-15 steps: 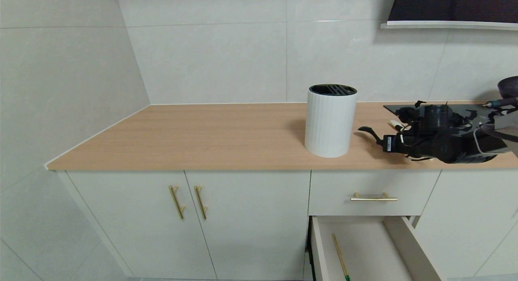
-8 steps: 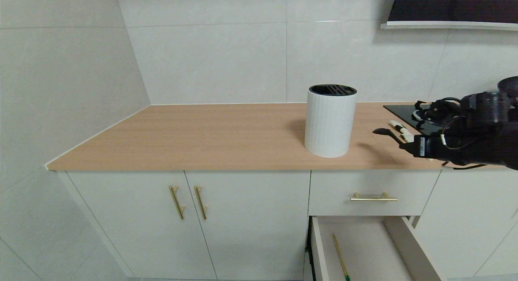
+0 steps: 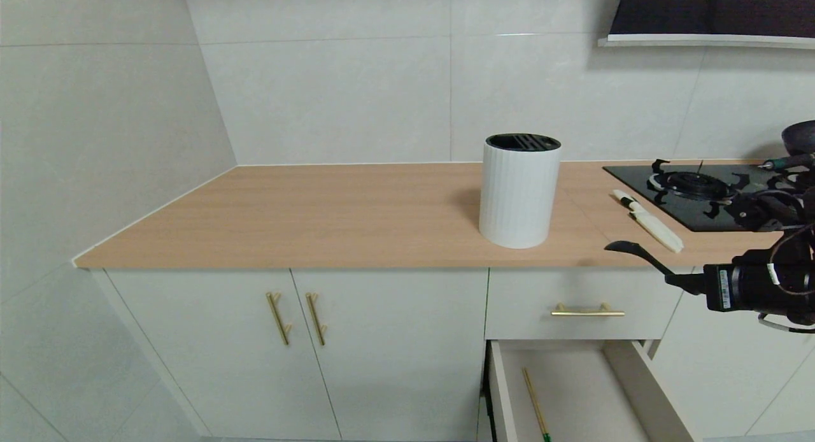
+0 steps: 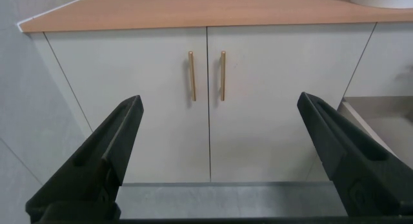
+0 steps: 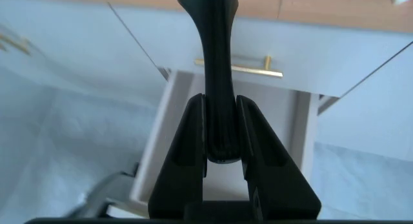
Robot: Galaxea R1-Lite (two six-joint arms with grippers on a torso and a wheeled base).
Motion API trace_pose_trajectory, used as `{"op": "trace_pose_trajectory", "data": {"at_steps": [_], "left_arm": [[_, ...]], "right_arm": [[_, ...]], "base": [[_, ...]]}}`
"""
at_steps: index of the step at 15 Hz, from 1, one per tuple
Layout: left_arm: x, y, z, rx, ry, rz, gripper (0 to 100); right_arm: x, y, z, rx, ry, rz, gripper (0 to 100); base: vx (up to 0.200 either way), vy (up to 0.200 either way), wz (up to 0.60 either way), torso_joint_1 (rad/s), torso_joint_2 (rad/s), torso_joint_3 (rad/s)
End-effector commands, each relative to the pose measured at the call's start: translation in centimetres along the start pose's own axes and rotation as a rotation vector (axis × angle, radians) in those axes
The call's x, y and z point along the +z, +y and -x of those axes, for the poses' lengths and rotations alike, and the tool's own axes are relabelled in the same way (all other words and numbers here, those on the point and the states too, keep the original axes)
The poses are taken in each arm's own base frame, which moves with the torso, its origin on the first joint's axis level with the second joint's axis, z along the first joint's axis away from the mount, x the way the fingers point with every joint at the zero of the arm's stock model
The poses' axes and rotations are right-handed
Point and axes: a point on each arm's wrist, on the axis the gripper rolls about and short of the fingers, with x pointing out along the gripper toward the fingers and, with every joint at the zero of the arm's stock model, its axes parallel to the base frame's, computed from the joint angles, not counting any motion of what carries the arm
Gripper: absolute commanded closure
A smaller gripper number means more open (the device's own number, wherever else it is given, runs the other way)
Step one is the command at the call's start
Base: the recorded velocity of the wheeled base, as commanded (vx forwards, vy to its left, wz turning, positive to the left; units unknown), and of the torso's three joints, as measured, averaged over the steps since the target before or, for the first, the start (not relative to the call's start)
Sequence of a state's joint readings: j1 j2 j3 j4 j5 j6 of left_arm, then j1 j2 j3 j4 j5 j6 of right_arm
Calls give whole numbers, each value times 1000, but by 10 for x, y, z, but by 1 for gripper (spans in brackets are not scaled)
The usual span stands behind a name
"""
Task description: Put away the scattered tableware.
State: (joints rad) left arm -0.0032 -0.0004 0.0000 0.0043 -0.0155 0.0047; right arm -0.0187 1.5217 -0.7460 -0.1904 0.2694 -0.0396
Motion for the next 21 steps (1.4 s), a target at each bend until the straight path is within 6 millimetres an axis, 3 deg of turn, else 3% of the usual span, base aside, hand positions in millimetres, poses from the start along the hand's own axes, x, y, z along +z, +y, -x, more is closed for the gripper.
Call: {"op": "trace_pose_trajectory", "data": {"at_steps": [1, 8, 17, 21], "left_arm": [[0, 0, 0, 0, 1, 0, 0], [0, 0, 0, 0, 1, 0, 0], [0, 0, 0, 0, 1, 0, 0], [0, 0, 0, 0, 1, 0, 0]], "right_arm": [[-6, -1, -5, 2, 30, -3, 100], [-17, -1, -13, 18, 79, 27, 100], [-23, -2, -26, 23, 126, 21, 100], [-30, -6, -41, 22, 162, 11, 100]], "base": [[0, 0, 0, 0, 0, 0], [0, 0, 0, -11, 26, 12], [0, 0, 0, -179, 447, 263], [0, 0, 0, -165, 467, 299]]}}
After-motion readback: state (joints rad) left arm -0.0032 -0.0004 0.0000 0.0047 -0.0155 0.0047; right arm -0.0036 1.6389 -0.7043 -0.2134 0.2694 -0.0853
